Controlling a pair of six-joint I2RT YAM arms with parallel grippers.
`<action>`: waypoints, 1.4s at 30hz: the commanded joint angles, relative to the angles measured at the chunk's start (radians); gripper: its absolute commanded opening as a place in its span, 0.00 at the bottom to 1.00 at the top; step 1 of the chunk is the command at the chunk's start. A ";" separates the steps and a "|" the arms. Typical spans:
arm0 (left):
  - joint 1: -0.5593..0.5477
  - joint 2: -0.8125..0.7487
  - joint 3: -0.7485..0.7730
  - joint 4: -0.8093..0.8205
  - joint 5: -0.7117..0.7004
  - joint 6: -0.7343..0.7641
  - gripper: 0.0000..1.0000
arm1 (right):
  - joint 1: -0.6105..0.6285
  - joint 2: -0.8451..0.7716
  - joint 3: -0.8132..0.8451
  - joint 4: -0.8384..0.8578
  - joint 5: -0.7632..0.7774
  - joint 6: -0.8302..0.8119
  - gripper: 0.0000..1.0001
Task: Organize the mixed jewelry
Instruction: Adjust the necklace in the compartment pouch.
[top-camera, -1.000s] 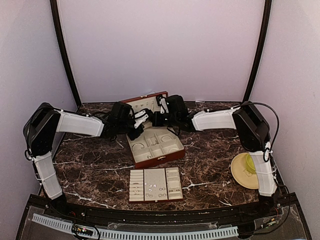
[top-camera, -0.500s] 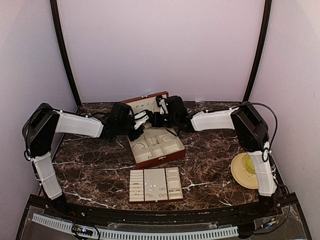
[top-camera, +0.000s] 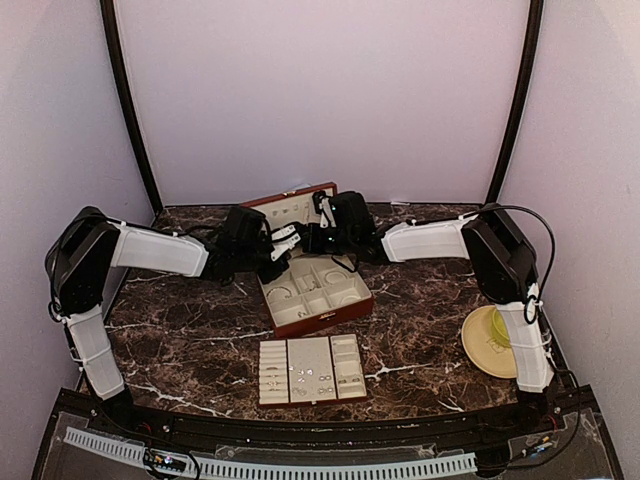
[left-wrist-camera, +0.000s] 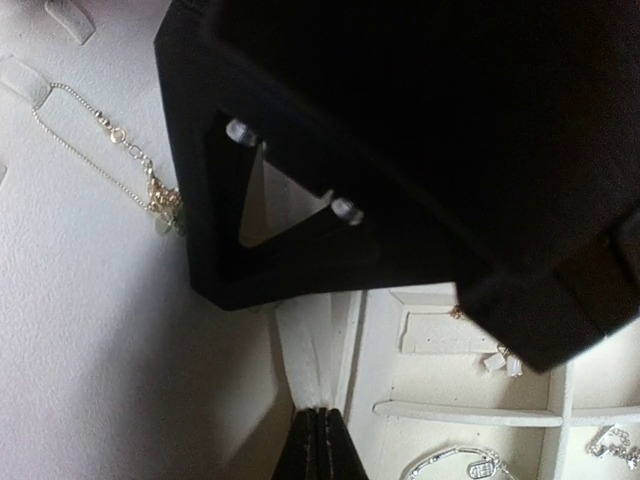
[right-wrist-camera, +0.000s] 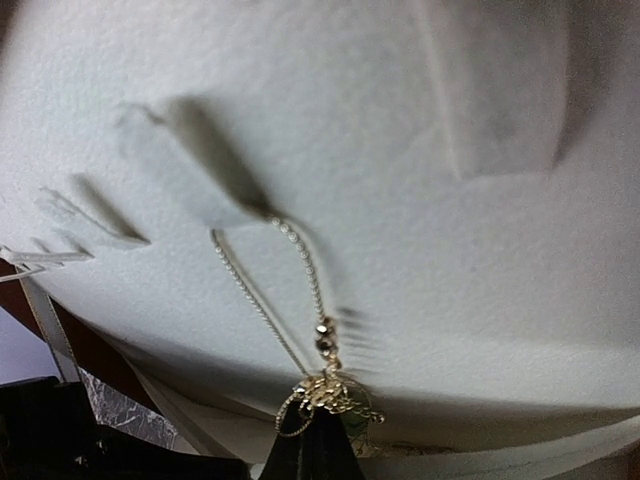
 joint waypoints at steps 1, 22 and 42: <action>-0.068 -0.017 -0.038 -0.057 0.129 0.013 0.00 | 0.002 0.016 0.043 0.074 0.020 0.020 0.00; -0.083 -0.032 -0.044 -0.045 0.113 0.015 0.00 | 0.011 0.037 0.028 0.069 0.047 0.046 0.00; -0.083 -0.045 -0.046 -0.020 0.065 0.003 0.00 | 0.016 -0.049 -0.022 0.000 0.098 0.029 0.12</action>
